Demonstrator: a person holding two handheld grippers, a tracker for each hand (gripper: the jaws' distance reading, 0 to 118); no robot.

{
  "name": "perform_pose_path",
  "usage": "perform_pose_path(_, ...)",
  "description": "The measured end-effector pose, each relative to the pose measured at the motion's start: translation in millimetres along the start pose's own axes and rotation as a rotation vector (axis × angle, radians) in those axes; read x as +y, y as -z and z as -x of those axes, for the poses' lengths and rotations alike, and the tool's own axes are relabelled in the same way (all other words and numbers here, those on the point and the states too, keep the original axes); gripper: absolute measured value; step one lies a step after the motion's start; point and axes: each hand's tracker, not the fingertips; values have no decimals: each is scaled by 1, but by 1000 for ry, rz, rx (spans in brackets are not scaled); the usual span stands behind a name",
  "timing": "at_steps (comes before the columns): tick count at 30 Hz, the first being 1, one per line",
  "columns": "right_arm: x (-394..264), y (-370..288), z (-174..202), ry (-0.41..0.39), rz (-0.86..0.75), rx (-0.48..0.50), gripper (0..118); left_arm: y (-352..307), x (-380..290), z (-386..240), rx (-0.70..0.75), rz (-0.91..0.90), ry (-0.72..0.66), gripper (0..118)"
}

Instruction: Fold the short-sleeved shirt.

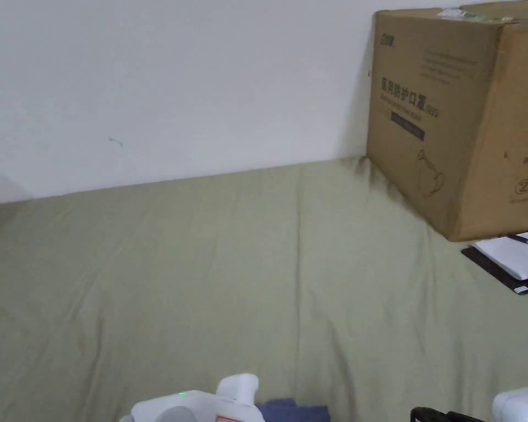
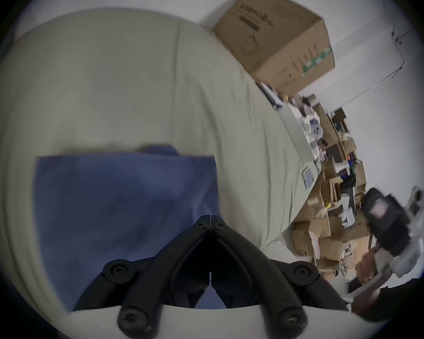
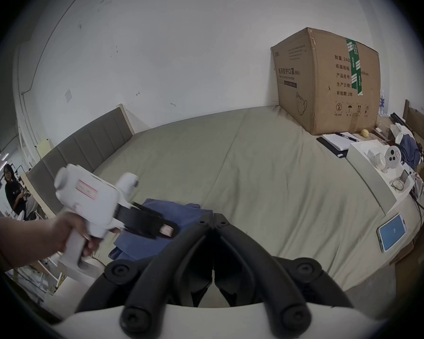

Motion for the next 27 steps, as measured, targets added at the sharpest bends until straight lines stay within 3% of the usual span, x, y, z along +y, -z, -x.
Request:
perform_pose_path(4,-2,1,-4,17,14,-13,0,61,-13,11,134,126,-64,0)
perform_pose_path(8,0,-4,-2,42,5,0,0,52,-12,5,62,28,-110,0)
perform_pose_path(11,3,-10,2,59,-26,49,0,10,-17,-8,-79,-188,-52,0)
perform_pose_path(14,14,-20,8,58,-90,78,0,-71,-19,-29,-97,-465,64,0)
perform_pose_path(19,38,-44,25,1,-296,106,0,-194,-61,-46,220,-901,301,0)
perform_pose_path(24,33,-56,48,-58,-631,-65,0,-230,-110,-51,639,-1225,438,0)
perform_pose_path(27,11,-35,52,-115,-695,-240,0,-219,-133,-32,645,-1300,468,0)
